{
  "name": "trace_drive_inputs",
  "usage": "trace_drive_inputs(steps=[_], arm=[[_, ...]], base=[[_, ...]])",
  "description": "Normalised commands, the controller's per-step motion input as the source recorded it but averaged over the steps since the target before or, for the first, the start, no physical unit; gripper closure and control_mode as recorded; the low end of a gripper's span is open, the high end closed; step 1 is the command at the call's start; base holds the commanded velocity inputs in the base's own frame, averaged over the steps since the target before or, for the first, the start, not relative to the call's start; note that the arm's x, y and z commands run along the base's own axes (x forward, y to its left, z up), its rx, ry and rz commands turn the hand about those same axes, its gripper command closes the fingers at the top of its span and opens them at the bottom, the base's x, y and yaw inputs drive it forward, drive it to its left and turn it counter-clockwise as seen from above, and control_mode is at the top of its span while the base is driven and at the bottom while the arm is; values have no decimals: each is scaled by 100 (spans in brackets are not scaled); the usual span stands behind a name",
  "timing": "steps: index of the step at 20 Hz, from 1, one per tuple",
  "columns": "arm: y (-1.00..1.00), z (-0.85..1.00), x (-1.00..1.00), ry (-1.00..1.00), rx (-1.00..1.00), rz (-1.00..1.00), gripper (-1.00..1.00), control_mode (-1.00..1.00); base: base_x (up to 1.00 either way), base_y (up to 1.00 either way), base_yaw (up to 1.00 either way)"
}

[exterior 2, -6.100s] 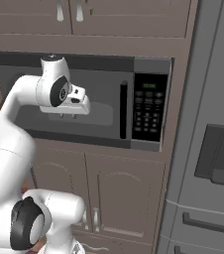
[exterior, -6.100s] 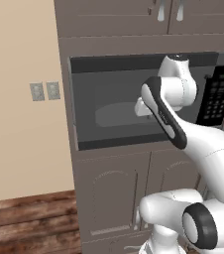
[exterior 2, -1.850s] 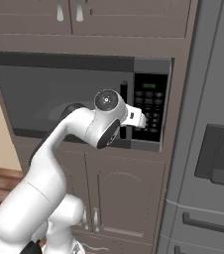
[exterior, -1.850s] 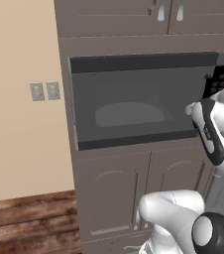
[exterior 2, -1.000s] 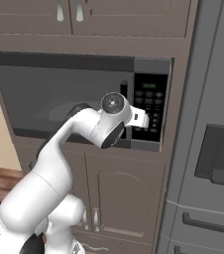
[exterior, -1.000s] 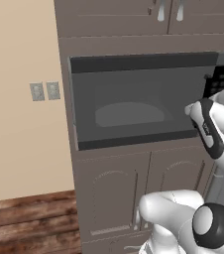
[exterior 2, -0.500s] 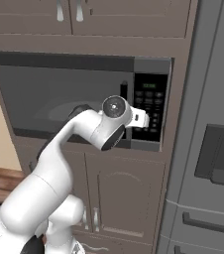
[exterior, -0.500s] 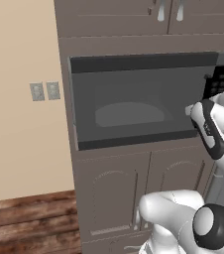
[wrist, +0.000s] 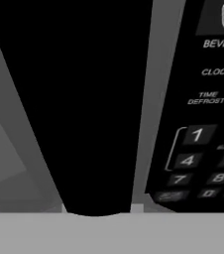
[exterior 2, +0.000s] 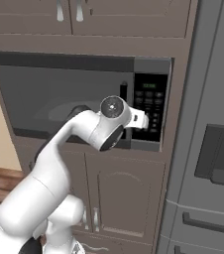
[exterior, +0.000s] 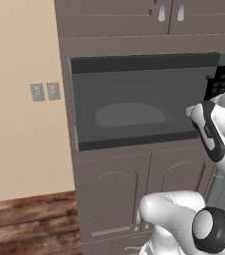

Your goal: Place the sponge inside the microwave to prepare for sanitizing.

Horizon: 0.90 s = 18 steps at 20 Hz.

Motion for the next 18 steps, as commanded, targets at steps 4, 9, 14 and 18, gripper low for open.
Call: trace_drive_inputs(steps=[4, 9, 14, 18], arm=[[0, 0, -80, 0, -2, -14, 100, -100], [0, 0, -99, 0, -2, -14, 100, -100], [29, -4, -69, 5, -3, -13, 100, -100], [35, -15, -38, 15, -4, -14, 100, -100]], base=[[0, 0, 0], [0, 0, 0], [0, 0, 0], [0, 0, 0]])
